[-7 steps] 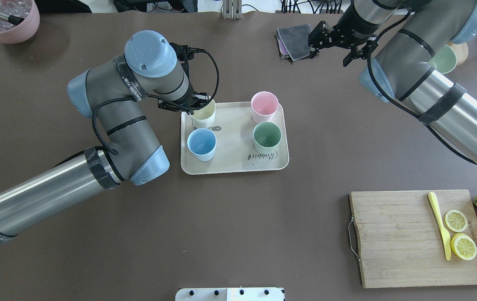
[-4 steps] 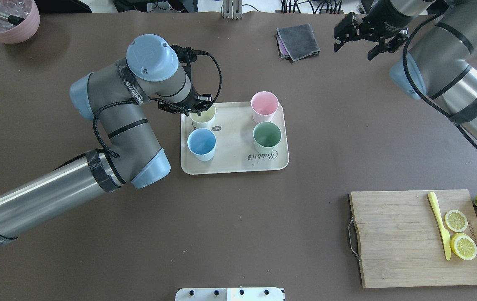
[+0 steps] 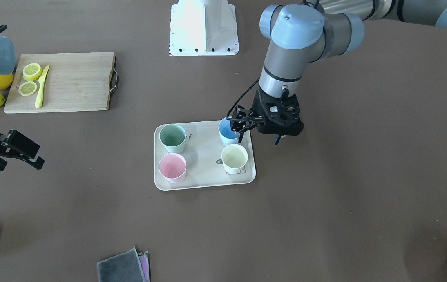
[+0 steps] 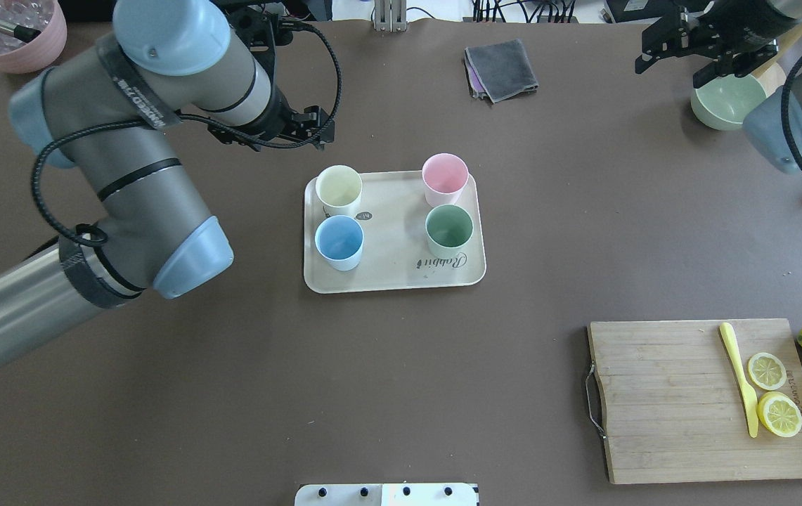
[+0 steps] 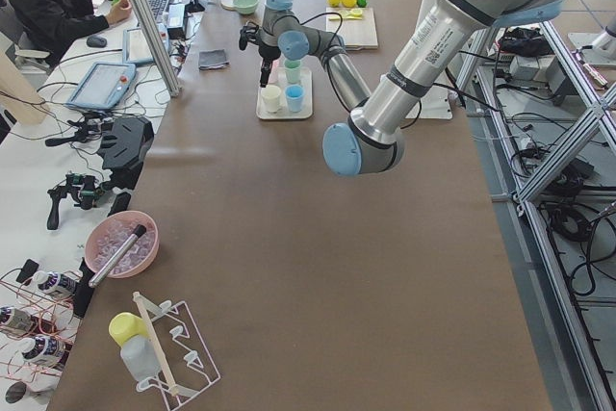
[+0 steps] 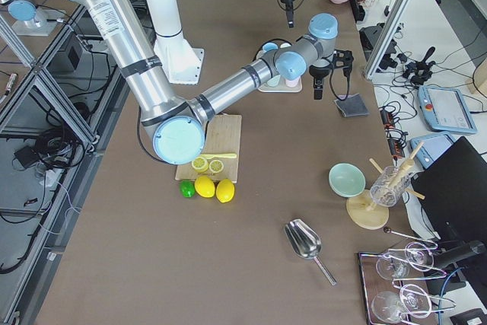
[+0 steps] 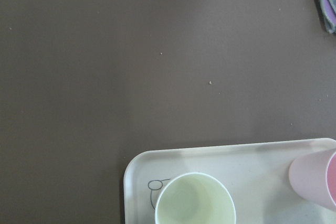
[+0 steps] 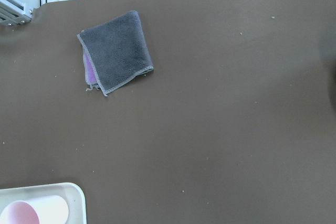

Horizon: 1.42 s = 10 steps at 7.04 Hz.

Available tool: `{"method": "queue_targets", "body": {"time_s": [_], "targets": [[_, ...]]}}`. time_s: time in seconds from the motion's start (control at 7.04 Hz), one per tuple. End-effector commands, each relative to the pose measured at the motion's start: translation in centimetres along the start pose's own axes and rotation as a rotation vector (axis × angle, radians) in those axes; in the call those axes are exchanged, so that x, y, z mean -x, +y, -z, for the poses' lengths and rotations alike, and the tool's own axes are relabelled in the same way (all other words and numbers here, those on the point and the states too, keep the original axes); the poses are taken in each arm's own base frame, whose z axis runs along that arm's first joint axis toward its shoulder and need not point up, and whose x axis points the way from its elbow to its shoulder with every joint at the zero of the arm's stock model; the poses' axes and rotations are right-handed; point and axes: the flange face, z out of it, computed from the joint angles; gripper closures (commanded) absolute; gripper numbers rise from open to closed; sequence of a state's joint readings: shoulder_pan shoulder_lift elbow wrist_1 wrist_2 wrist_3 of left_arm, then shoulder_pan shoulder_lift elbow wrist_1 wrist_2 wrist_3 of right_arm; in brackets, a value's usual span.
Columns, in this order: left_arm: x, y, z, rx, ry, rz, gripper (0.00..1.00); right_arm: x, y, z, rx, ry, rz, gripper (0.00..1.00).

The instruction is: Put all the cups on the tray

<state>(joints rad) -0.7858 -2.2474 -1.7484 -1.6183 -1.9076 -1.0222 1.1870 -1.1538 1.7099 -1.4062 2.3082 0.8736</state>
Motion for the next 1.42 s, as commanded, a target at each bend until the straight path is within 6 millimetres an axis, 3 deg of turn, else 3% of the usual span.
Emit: {"method": "queue_targets", "body": {"time_s": [0.0, 0.14, 0.28, 0.43, 0.57, 0.71, 0.85, 0.99, 1.28], "targets": [[11.0, 0.5, 4.5, -0.053, -0.056, -0.049, 0.02, -4.5, 2.1, 1.2, -0.059, 0.049, -0.021, 0.00], [15.3, 0.8, 4.9, -0.069, -0.089, -0.102, 0.02, -8.1, 3.2, 0.1, -0.050, 0.097, -0.057, 0.00], [18.7, 0.6, 4.9, -0.080, -0.114, -0.100, 0.02, -9.2, 3.1, -0.4, -0.056, 0.122, -0.065, 0.00], [20.3, 0.3, 3.2, -0.082, -0.123, -0.093, 0.02, -11.7, 3.8, -0.3, -0.063, 0.154, -0.059, 0.00], [24.2, 0.2, 2.1, -0.081, -0.148, -0.075, 0.02, -15.5, 3.9, -0.4, -0.055, 0.211, -0.010, 0.00], [27.3, 0.3, 2.4, -0.065, -0.185, -0.124, 0.02, -20.1, 4.4, 0.1, -0.029, 0.250, 0.064, 0.00], [29.6, -0.1, 3.5, -0.047, -0.190, -0.166, 0.02, -24.0, 4.4, 0.9, -0.007, 0.272, 0.067, 0.00], [33.5, -0.5, 5.3, -0.025, -0.177, -0.148, 0.02, -27.4, 4.9, 1.8, 0.024, 0.285, 0.098, 0.00], [42.8, 0.9, 9.2, 0.012, -0.182, -0.209, 0.02, -34.3, 6.5, 5.2, 0.099, 0.215, 0.197, 0.00]]}}
